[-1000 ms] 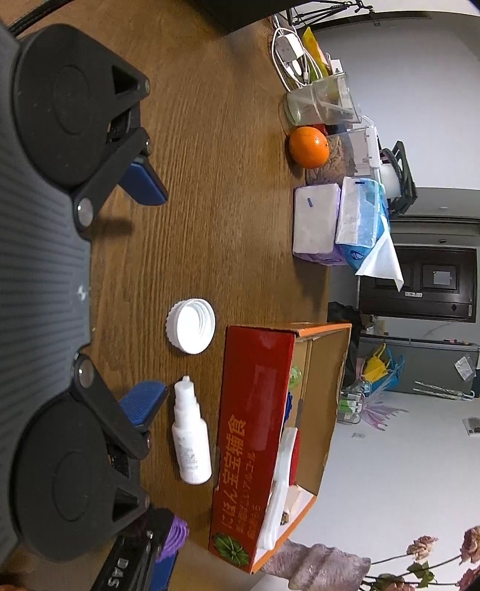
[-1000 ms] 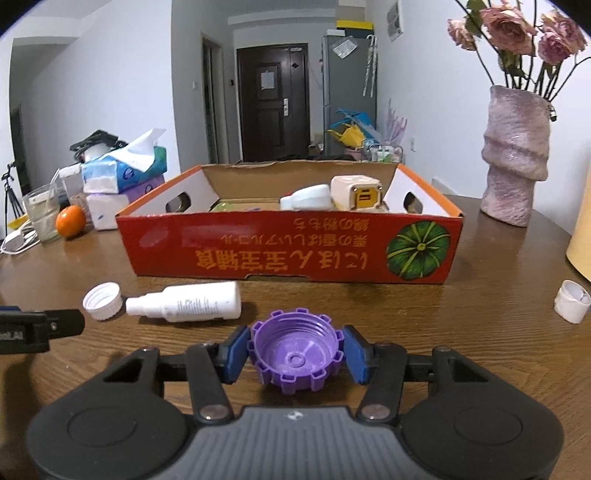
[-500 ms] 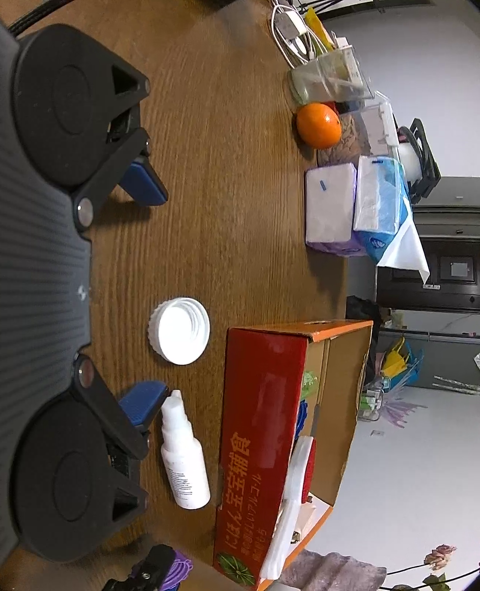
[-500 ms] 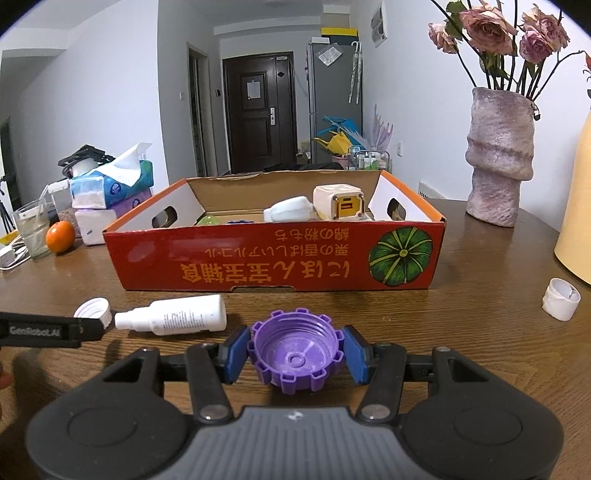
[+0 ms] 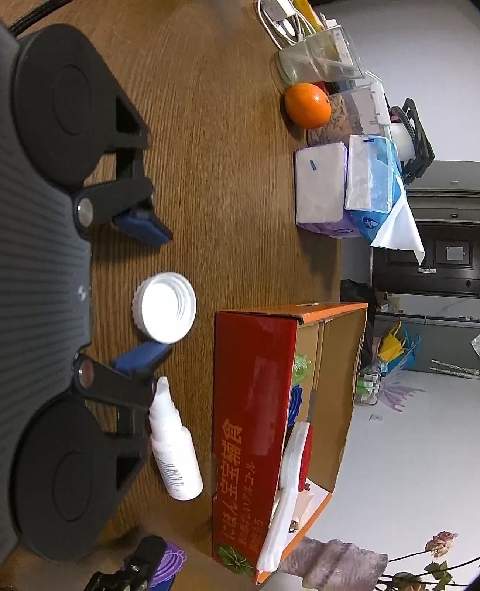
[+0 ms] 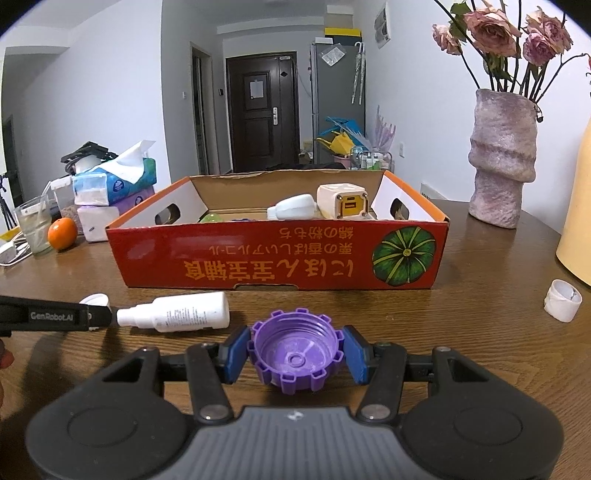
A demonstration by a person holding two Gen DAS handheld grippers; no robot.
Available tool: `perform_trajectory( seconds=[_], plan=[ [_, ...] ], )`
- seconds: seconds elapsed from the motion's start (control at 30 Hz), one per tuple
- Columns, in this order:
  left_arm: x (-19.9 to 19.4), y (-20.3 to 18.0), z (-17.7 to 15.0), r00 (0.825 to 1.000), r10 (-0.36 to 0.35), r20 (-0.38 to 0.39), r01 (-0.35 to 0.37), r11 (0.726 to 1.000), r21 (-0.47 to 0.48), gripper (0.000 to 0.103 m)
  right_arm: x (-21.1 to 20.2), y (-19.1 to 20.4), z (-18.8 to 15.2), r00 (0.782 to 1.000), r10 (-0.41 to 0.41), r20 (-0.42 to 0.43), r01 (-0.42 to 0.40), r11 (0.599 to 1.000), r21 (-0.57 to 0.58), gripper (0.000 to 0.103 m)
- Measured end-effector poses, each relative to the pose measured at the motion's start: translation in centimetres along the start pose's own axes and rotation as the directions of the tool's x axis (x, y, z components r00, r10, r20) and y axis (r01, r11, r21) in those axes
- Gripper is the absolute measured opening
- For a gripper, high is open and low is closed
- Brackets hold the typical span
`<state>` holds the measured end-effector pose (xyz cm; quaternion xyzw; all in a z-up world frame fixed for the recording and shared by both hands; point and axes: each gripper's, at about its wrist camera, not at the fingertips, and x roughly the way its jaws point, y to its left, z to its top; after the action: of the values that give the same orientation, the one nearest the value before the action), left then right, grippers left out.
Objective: Organize rigid objects
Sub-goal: 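Grasp the white bottle cap with the left tool while right tool holds purple cap, then carry the white cap and purple cap with both tools over the box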
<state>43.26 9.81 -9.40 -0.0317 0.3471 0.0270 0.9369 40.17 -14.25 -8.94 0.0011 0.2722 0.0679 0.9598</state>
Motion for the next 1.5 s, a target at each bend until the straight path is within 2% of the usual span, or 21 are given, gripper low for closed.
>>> perform_trajectory(
  seconds=[0.1, 0.43, 0.77, 1.13, 1.5],
  plan=[
    [-0.1, -0.1, 0.0, 1.000, -0.007, 0.004, 0.007, 1.000, 0.007, 0.042, 0.0, 0.0, 0.0, 1.000, 0.002, 0.001, -0.002, 1.000, -0.004, 0.053],
    [-1.1, -0.4, -0.4, 0.999, 0.007, 0.032, -0.007, 1.000, 0.026, 0.042, -0.5, 0.0, 0.0, 1.000, 0.020, 0.011, -0.020, 1.000, -0.005, 0.053],
    [-3.5, -0.8, -1.1, 0.997, 0.002, 0.081, -0.002, 1.000, -0.001, 0.042, -1.8, -0.3, 0.3, 0.998, 0.046, 0.049, -0.047, 0.999, 0.008, 0.053],
    [-6.2, -3.0, -1.6, 0.989, -0.024, 0.145, 0.023, 1.000, 0.009, 0.042, -3.5, -0.7, 0.8, 0.993, 0.073, 0.096, -0.074, 0.997, 0.013, 0.053],
    [-7.6, -6.0, -0.9, 0.981, -0.059, 0.187, 0.058, 0.998, 0.011, 0.042, -5.1, -1.7, 1.8, 0.984, 0.084, 0.156, -0.090, 0.995, 0.036, 0.053]
  ],
)
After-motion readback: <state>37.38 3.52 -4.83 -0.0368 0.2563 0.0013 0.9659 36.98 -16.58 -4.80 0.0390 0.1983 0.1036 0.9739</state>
